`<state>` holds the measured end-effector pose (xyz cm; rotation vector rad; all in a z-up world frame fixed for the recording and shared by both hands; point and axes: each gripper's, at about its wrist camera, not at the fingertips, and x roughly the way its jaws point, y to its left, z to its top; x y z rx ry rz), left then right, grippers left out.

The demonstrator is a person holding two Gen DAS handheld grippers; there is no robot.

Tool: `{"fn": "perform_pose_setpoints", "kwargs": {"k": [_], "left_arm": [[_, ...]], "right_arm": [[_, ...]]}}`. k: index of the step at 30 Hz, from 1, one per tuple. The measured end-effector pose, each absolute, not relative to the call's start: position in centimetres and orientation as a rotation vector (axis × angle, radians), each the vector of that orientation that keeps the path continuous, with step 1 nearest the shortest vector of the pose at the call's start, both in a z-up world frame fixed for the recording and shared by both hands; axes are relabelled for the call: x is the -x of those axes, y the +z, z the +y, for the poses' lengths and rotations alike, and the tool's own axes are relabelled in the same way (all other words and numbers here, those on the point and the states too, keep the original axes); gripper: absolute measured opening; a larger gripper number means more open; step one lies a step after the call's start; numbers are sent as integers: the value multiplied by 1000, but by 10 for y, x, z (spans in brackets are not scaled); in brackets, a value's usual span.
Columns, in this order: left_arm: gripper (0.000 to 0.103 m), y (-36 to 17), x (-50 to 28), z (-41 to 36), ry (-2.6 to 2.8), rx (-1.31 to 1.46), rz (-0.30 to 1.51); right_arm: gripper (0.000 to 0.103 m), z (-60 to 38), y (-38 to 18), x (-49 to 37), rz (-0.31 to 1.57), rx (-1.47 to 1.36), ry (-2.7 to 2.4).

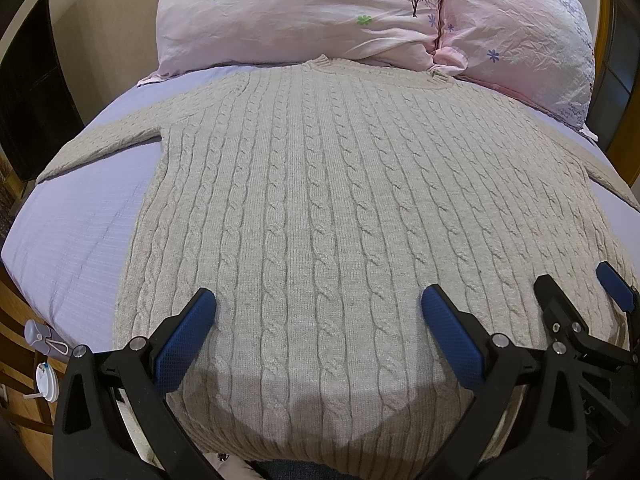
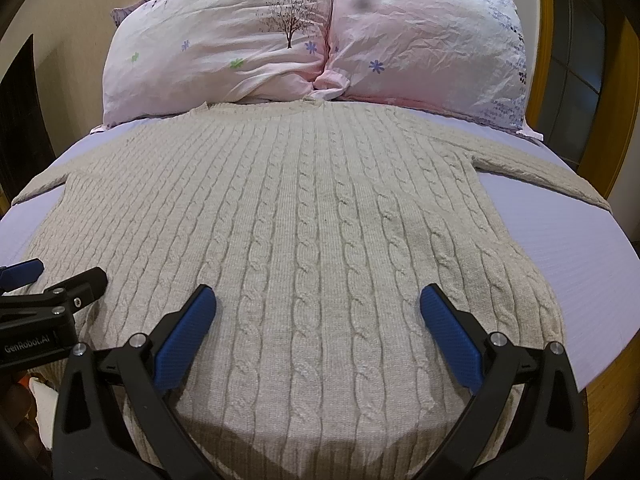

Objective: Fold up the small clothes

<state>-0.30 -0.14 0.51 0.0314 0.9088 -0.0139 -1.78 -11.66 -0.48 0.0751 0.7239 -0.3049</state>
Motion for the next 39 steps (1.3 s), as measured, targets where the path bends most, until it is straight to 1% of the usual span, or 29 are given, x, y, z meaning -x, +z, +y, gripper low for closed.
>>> {"fn": "perform_pose_setpoints", "kwargs": {"k": [9,11,12,13,15,17,19,20,21,22,23,24,26,27,28,32,33,36,37,38,39], "left_arm": [[102,4,-4,-2,-23,-37,955],[102,5,-6,-2,-34,-45,957],[102,5,-6,-2,-40,-50,955],[102,5,-6,-2,-55,-55,947],[102,6,-7,2,-87,-50,939],[102,11,-11,10,-135,3,925],[102,21,-17,23,-158,68,868],[102,27,-20,28,-157,82,828],[102,33,-23,32,-152,89,789],[102,41,-26,37,-150,99,732],[102,45,-29,42,-159,112,696],[102,48,-32,47,-177,132,664],[102,53,-43,58,-229,194,621],[102,54,-50,66,-230,215,614],[102,55,-55,70,-206,215,617],[102,57,-70,96,-141,232,626],[102,59,-73,103,-127,241,625],[102,60,-77,131,-54,271,611],[102,61,-78,143,-26,287,606],[102,60,-79,155,-8,313,598],[102,59,-78,162,-1,333,592]], "right_arm": [[101,-120,-3,10,760,-75,-272],[101,-129,3,12,746,-128,-194],[101,-145,10,17,712,-195,-136],[101,-174,23,26,634,-305,-86],[101,-226,44,40,531,-434,-139],[101,-279,61,49,493,-504,-259],[100,-335,72,62,452,-590,-373],[97,-371,76,68,434,-650,-450],[83,-403,78,73,426,-711,-517],[66,-423,77,75,426,-752,-558],[59,-458,74,77,431,-831,-616],[50,-483,70,77,442,-897,-662],[44,-519,61,75,454,-987,-714],[40,-534,56,73,464,-1021,-746],[38,-548,48,70,476,-1058,-781],[37,-581,22,61,507,-1198,-817],[34,-584,17,58,516,-1218,-825],[32,-585,11,54,483,-1223,-859],[21,-585,8,51,468,-1216,-867],[12,-588,7,47,471,-1208,-873],[8,-593,4,48,480,-1200,-874]]}}
